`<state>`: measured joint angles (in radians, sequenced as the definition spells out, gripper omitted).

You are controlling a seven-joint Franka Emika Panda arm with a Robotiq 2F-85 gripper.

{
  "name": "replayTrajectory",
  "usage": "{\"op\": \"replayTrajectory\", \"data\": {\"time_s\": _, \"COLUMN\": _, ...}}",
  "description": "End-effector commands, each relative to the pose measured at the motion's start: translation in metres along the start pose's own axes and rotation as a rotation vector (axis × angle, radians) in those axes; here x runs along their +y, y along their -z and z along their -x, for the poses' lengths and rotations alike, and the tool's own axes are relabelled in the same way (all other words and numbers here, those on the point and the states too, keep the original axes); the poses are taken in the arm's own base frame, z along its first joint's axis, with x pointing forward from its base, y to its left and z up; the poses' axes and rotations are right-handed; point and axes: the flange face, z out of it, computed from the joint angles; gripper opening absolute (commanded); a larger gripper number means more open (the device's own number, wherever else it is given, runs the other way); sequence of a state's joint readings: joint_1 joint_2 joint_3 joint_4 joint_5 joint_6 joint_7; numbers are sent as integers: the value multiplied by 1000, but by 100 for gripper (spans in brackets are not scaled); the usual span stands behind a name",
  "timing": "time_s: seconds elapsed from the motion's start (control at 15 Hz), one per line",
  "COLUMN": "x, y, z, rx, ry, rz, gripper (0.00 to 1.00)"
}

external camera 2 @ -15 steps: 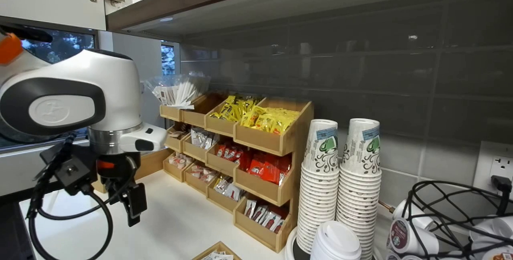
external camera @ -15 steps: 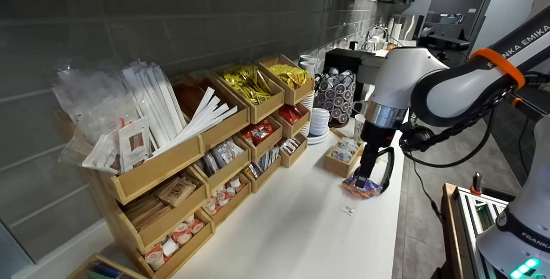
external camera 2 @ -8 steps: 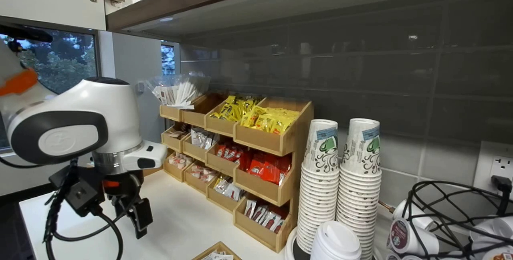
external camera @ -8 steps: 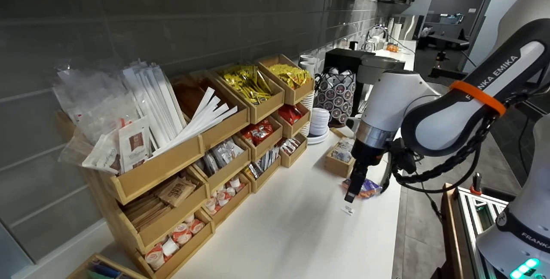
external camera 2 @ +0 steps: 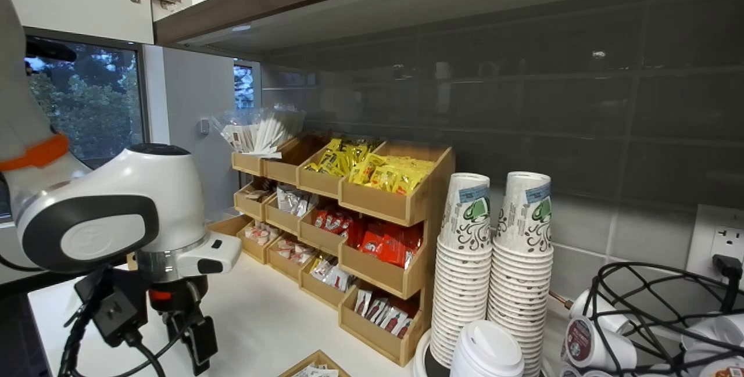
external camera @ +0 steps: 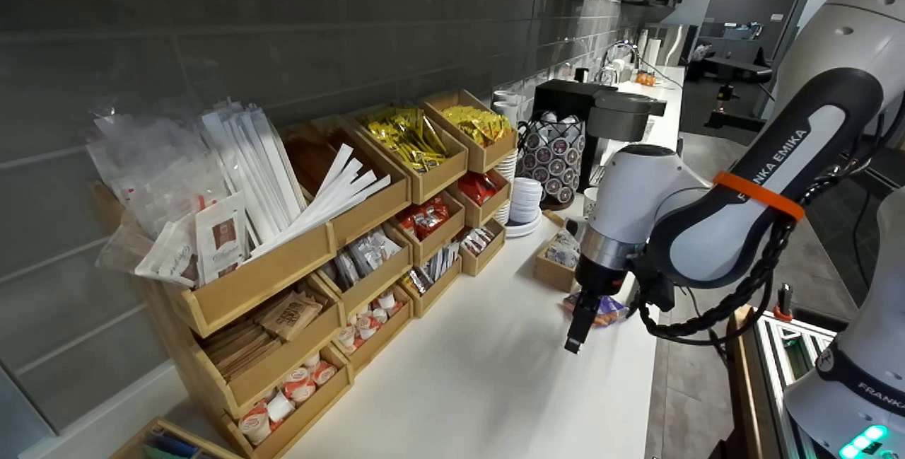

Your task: Place one sachet from the counter in the wooden box.

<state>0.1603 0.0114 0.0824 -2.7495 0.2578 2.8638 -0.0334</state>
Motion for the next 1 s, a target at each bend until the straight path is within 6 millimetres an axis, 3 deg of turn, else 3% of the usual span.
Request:
{"op": "replayTrajectory", "data": {"time_s": 0.0, "x": 2, "y": -15, "z": 2, "rx": 2, "ry": -35, "rz": 14, "gripper": 96}}
{"op": "replayTrajectory", "data": {"time_s": 0.27, "x": 4, "y": -24, "z": 2, "rx": -9, "ry": -46, "rz": 24, "gripper": 83}}
{"op": "replayTrajectory", "data": {"time_s": 0.47, "x": 5, "y": -29, "z": 2, "rx": -16, "ry": -48, "rz": 35, "gripper": 57}}
{"op": "replayTrajectory", "data": {"time_s": 0.67, "x": 7, "y": -32, "z": 1, "rx": -17, "ry": -45, "rz": 50, "gripper": 53}}
{"op": "replayTrajectory", "data": {"time_s": 0.93, "x": 9, "y": -34, "z": -4, "rx": -12, "ry": -45, "rz": 65, "gripper": 41}}
